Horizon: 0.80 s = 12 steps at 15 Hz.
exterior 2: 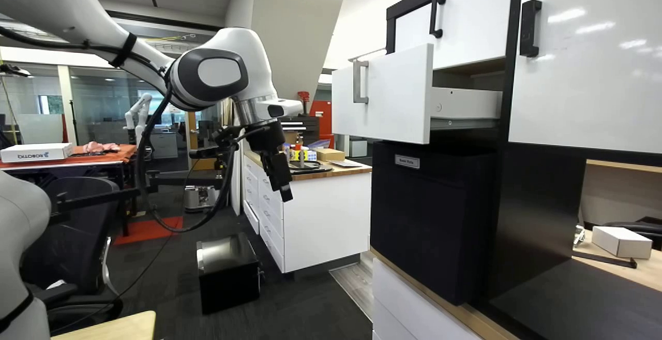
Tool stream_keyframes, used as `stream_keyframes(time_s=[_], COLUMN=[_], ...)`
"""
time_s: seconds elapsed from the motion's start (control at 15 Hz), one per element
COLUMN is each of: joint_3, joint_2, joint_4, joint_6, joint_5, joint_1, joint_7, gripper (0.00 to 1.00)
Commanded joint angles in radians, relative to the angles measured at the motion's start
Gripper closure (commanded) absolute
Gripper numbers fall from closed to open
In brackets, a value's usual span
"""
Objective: Close the drawer
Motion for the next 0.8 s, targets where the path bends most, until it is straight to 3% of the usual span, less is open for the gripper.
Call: stream_keyframes(time_s=[0.0, 0.33, 0.73], joint_3=[-0.029, -0.023, -0.042], joint_2=[-0.068, -0.15, -0.201], joint_4=[0.03, 0.085, 0.144], joint_6=[-0.106, -0.179, -0.145], joint_5=[-0.023, -0.085, -0.15], joint_1=[0.015, -0.013, -0.045], joint_7=[-0.024, -0.009, -0.019], gripper=[0.0, 0.0, 0.0])
